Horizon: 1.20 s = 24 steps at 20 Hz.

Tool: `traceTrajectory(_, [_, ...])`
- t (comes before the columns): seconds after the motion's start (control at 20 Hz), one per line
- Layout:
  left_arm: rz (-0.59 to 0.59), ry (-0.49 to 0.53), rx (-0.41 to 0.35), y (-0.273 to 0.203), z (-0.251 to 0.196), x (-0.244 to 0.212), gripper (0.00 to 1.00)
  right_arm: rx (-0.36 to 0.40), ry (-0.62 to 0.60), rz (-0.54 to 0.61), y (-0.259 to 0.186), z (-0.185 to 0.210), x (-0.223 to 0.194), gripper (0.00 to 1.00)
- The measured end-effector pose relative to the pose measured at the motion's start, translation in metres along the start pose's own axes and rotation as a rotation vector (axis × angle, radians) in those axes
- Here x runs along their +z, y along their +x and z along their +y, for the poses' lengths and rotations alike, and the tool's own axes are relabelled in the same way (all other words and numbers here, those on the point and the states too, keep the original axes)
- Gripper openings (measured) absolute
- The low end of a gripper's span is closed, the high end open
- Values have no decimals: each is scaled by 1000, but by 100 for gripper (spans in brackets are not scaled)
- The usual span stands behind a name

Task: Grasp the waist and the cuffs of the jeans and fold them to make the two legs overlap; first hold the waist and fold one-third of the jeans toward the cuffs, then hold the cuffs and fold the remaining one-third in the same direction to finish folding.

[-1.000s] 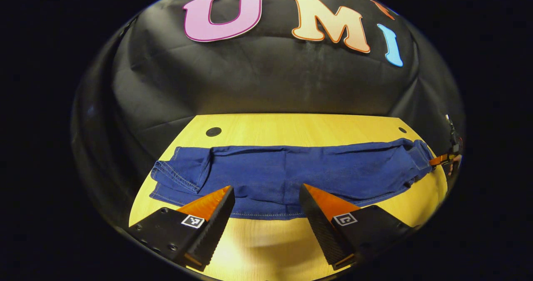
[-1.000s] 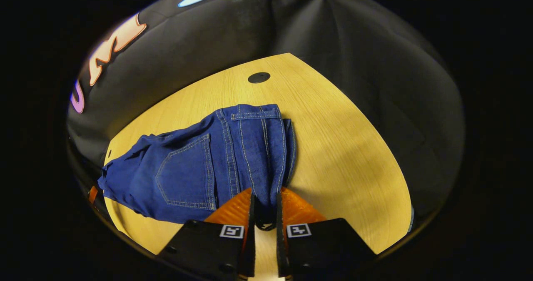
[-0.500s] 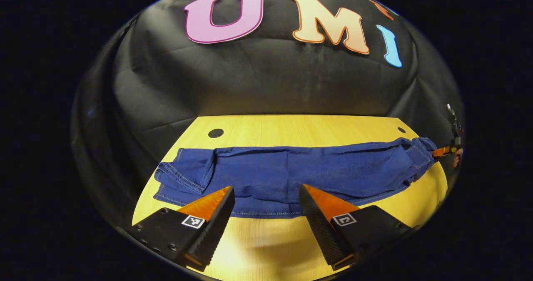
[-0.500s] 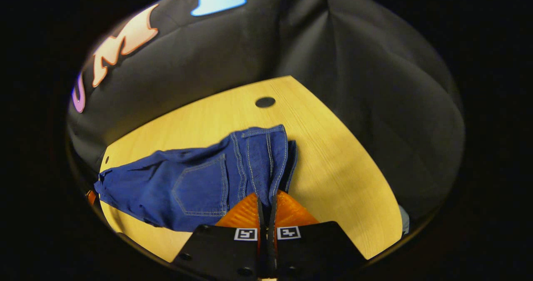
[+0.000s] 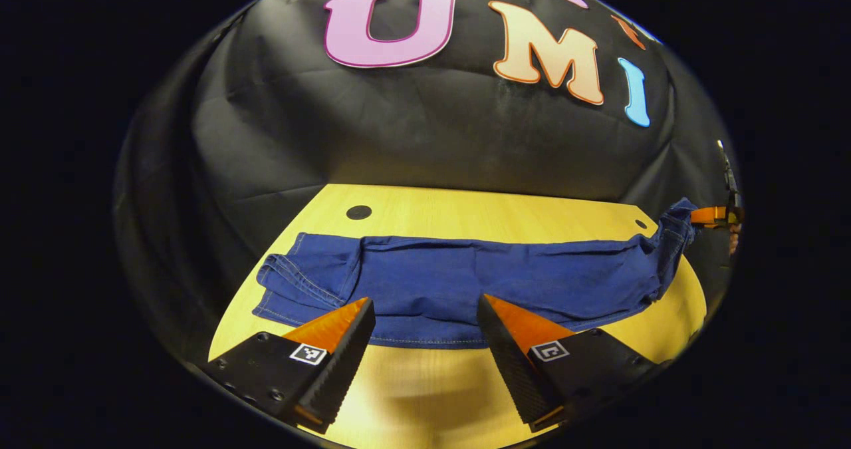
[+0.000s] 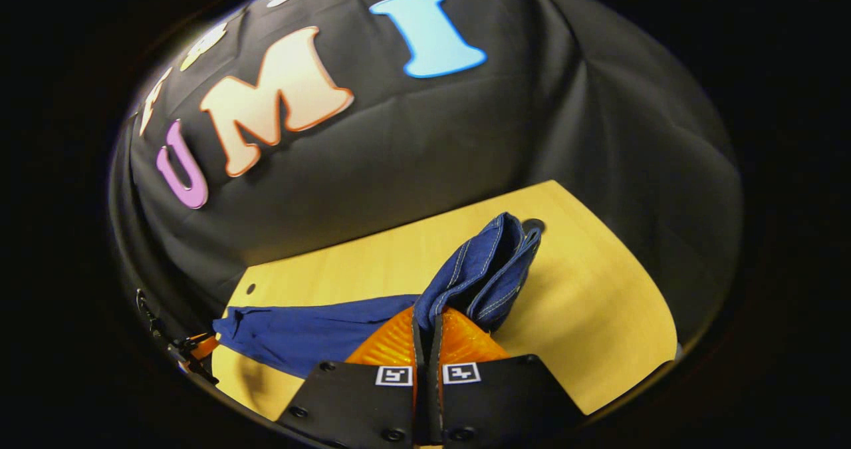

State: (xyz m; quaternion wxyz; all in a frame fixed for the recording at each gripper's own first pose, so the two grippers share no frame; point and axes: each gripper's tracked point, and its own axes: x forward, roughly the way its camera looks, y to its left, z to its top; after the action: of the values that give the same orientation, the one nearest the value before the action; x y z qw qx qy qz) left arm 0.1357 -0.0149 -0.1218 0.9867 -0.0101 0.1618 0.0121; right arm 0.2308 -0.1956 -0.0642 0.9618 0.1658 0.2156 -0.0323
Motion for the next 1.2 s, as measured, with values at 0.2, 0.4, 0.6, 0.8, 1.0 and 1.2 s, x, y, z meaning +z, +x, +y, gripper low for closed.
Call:
traceTrajectory(0.2, [-20, -18, 2, -4, 16, 6, 94, 149, -74, -36, -1, 98, 9, 2])
traceTrajectory(0.4, [-36, -60, 17, -7, 32, 7, 92, 287, -193, -24, 3, 189, -7, 2])
traceTrajectory(0.6, [-45, -90, 42, -11, 48, 4, 92, 420, -239, 112, 24, 259, -74, 2])
traceTrajectory(0.8, [-67, -161, 65, -13, 67, 2, 92, 419, -256, 318, 75, 278, -174, 3])
traceTrajectory(1.0, [-70, -192, 140, -6, 106, -2, 92, 418, -258, 361, 83, 277, -201, 3])
traceTrajectory(1.2, [-81, -234, 211, 7, 155, -1, 92, 449, -243, 354, 81, 278, -196, 14])
